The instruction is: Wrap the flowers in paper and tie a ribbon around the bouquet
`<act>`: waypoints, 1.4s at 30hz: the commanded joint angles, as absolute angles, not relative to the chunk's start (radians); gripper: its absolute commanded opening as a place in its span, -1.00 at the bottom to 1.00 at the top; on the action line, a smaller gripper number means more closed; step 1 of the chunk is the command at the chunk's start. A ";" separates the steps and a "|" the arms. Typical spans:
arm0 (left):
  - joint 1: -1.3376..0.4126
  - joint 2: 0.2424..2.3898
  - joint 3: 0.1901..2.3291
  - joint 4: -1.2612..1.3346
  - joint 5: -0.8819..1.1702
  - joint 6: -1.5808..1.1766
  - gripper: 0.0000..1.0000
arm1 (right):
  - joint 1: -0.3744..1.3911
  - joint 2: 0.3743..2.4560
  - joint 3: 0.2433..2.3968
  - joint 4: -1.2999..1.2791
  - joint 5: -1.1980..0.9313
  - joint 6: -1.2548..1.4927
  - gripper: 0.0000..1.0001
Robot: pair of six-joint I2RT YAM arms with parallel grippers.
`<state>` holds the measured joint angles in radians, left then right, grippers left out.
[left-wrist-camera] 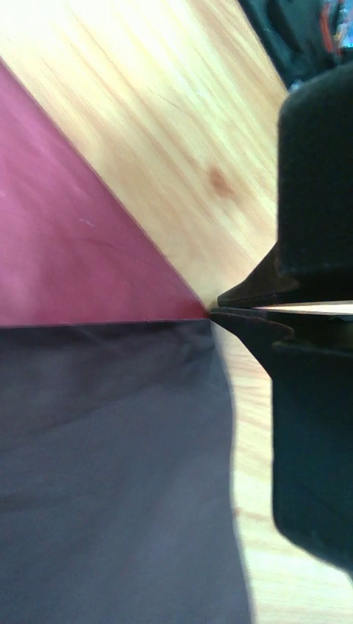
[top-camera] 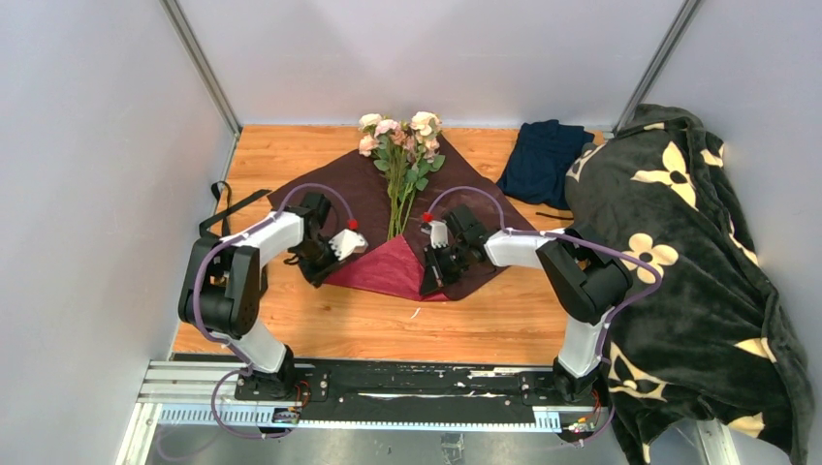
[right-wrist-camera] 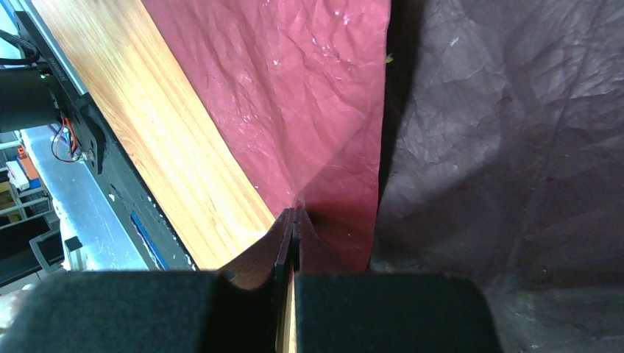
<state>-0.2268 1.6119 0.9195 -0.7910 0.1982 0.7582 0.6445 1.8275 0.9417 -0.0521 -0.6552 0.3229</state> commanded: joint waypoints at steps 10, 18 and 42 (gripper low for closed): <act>-0.220 1.684 1.193 -1.005 0.499 0.721 0.25 | 0.621 1.885 0.924 -0.293 -0.487 0.198 -1.00; -0.274 1.760 1.069 -0.801 0.396 0.654 0.36 | 0.614 1.884 0.946 -0.331 -0.474 0.172 -1.00; -0.317 1.837 1.019 -0.866 0.509 0.537 -1.00 | 0.581 1.083 0.658 -0.311 -0.057 0.639 -0.25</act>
<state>-0.3122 1.7817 1.0389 -0.8719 0.5056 0.5430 0.5758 1.3361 0.8227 -0.4007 -0.2584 0.3489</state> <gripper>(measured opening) 0.009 0.318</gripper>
